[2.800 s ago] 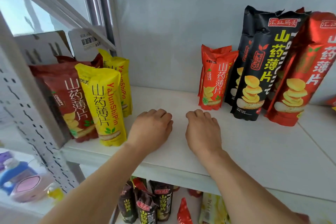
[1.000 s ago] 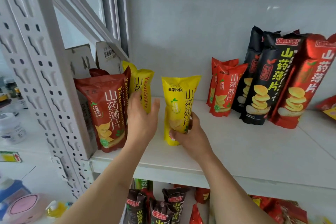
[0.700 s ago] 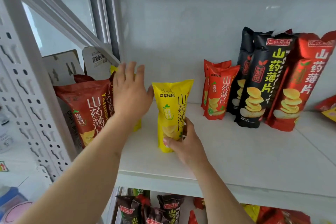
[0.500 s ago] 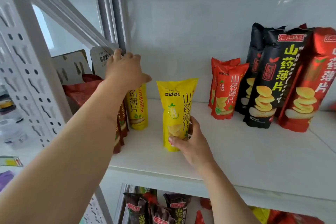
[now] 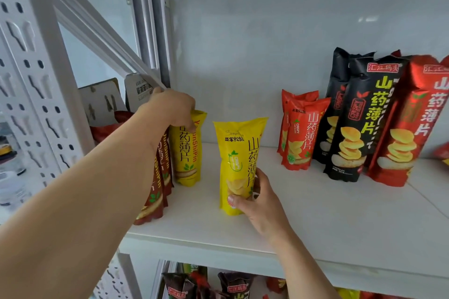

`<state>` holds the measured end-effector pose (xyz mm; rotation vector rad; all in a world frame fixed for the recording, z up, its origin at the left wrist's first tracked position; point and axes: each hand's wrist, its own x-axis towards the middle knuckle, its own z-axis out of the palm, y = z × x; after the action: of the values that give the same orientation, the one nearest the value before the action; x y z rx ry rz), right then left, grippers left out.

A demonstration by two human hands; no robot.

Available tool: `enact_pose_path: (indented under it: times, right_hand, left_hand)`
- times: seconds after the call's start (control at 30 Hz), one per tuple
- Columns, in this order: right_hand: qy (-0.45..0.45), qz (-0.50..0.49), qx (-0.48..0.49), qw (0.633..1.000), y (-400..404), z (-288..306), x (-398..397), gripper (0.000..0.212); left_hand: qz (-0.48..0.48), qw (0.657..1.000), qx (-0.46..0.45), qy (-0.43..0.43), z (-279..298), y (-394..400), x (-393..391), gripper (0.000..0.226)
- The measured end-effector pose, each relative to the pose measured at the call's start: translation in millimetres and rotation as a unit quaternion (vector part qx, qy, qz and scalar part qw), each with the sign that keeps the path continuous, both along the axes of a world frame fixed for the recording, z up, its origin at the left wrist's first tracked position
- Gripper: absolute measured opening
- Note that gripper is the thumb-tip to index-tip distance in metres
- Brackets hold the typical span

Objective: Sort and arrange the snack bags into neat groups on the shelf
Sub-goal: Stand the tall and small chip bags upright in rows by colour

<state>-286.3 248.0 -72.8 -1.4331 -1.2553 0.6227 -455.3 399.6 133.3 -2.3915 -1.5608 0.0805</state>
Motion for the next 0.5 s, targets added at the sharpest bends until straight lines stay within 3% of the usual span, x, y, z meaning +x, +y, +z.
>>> enact_pose_path:
  times: [0.17,0.33,0.5]
  right_hand:
    - [0.009,-0.007,-0.004,1.0,-3.3,0.5,0.4,0.077]
    - [0.01,-0.009,-0.009,1.0,-5.9,1.2,2.4,0.075]
    - [0.01,-0.03,-0.019,0.999,-16.0,3.4,16.5,0.073]
  left_hand:
    - [-0.04,0.999,0.011,-0.012,-2.3,4.6,9.4,0.06]
    - [-0.075,0.996,0.011,-0.053,-3.4,4.8,27.4,0.035]
    - [-0.124,0.979,-0.024,-0.162,-15.1,4.2,54.2,0.05]
